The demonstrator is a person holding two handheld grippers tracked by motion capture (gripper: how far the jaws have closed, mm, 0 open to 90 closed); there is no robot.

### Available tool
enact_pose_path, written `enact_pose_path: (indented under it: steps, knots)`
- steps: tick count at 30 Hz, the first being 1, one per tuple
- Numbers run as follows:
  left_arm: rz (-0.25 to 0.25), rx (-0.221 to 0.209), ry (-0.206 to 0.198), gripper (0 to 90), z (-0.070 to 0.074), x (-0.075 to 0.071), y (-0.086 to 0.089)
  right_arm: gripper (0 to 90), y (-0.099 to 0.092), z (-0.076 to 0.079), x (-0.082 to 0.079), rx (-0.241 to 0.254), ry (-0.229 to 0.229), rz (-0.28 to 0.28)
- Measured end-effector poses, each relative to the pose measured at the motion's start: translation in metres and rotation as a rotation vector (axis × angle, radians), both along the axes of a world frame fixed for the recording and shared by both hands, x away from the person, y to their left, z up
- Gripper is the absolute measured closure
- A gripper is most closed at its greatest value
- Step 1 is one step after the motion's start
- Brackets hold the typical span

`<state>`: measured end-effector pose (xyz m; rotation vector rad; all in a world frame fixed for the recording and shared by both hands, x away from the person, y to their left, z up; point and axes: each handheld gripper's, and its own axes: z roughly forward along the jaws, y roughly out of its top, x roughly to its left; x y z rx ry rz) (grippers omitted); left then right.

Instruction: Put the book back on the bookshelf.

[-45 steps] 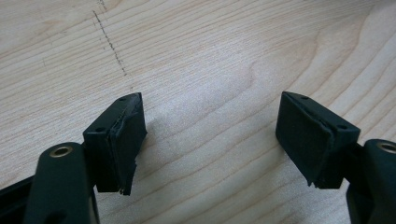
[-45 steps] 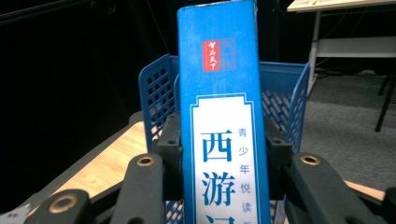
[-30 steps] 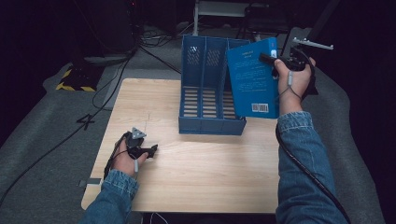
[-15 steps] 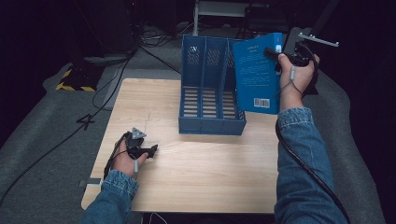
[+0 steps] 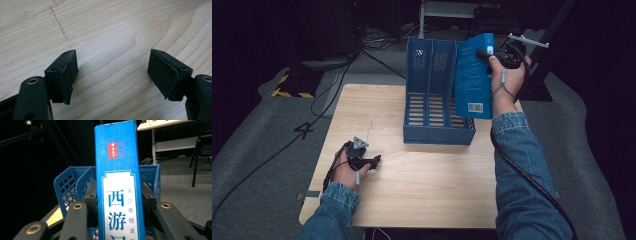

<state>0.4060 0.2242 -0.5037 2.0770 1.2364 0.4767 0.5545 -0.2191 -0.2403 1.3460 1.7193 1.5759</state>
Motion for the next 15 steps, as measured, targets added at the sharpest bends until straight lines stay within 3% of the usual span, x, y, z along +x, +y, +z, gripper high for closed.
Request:
enact_pose_path:
  steps: [6,15]
  knots:
    - [0.001,-0.002,-0.003,24.9,0.000,0.000,0.000,61.5,0.009,-0.011,0.008,0.000,-0.061,-0.014]
    - [0.000,-0.001,-0.001,24.9,0.000,0.000,0.000,61.5,0.020,-0.023,0.010,0.020,-0.057,0.027]
